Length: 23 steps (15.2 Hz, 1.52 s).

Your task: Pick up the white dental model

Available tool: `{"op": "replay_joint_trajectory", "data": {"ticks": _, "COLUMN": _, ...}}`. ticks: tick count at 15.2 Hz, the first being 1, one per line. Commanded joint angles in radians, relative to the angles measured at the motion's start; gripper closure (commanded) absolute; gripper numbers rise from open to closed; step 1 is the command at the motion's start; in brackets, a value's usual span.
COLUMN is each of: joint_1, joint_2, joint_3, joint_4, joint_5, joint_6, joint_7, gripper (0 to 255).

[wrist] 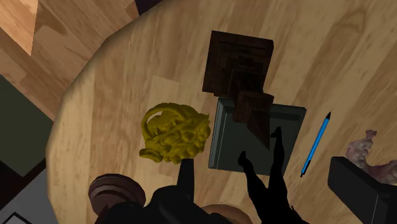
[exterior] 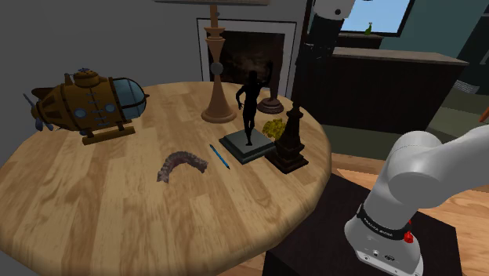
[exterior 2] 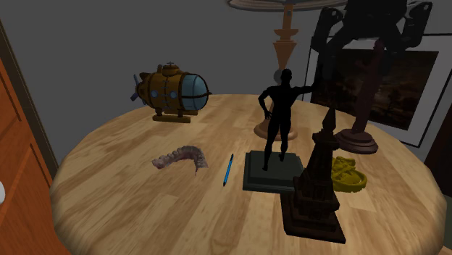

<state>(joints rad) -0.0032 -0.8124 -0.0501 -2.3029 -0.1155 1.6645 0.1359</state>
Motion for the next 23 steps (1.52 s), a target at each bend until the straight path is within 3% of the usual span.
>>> {"op": "replay_joint_trajectory", "data": {"ticks": 1, "joint_1": 0.000, "joint_2": 0.000, "joint_3": 0.000, "joint_4": 0.000, "joint_5": 0.000, "joint_6": 0.000, "joint_7": 0.000, "gripper": 0}}
{"op": "replay_joint_trajectory", "data": {"ticks": 12, "joint_1": 0.071, "joint_2": 0.332, "joint_3": 0.067, "joint_4": 0.046, "joint_5": 0.041, "joint_6": 0.227, "joint_7": 0.028, "gripper": 0}}
{"op": "replay_joint_trajectory", "data": {"ticks": 23, "joint_1": 0.127, "joint_2": 0.706, "joint_3": 0.136, "joint_4": 0.216, "joint_5": 0.047, "joint_6": 0.375, "joint_7": 0.051, "gripper": 0}}
